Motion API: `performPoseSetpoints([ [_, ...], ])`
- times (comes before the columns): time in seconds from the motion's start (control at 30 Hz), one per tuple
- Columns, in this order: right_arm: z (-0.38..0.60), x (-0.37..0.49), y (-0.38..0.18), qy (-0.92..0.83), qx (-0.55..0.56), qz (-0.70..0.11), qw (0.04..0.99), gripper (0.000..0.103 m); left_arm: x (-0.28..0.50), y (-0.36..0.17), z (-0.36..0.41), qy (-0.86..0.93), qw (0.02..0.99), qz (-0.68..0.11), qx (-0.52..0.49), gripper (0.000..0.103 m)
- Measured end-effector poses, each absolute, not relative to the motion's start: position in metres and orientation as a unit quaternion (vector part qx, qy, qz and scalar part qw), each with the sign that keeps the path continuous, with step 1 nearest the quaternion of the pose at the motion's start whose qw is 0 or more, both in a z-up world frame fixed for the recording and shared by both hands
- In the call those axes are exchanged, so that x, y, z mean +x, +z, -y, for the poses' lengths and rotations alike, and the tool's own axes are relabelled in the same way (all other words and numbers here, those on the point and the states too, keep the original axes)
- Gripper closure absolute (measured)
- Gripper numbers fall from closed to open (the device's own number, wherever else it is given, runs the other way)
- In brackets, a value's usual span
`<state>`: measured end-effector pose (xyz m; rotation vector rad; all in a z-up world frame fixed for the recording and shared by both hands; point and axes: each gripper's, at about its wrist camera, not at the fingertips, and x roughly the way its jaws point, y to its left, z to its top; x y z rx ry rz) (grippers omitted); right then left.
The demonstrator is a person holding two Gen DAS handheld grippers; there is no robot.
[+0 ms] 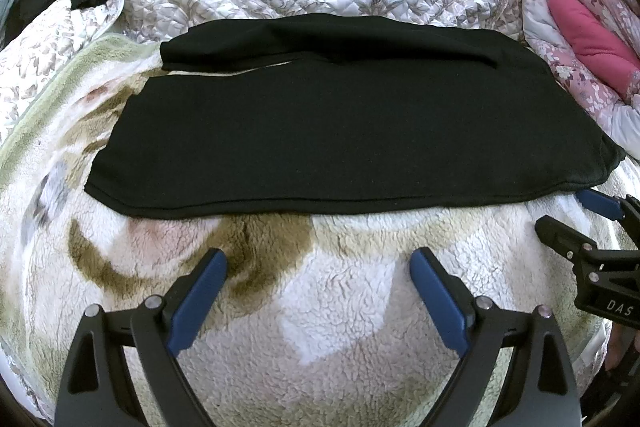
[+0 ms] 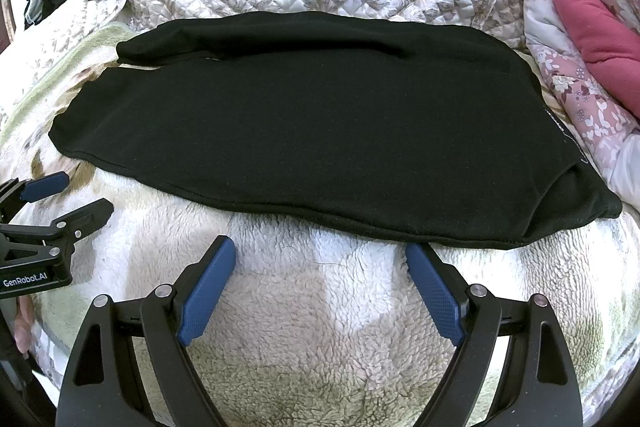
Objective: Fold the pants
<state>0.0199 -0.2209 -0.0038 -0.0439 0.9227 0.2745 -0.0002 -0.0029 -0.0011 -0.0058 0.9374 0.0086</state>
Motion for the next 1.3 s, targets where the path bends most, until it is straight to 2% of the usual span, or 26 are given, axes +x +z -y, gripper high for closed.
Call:
performPoseSetpoints([
  [1.3, 0.2204, 0.0205, -0.0033, 0.132, -0.020, -0.446, 0.885, 0.016, 0.0001, 0.0020, 0.0035, 0.005, 0.895, -0.445, 0.003, 0.007],
])
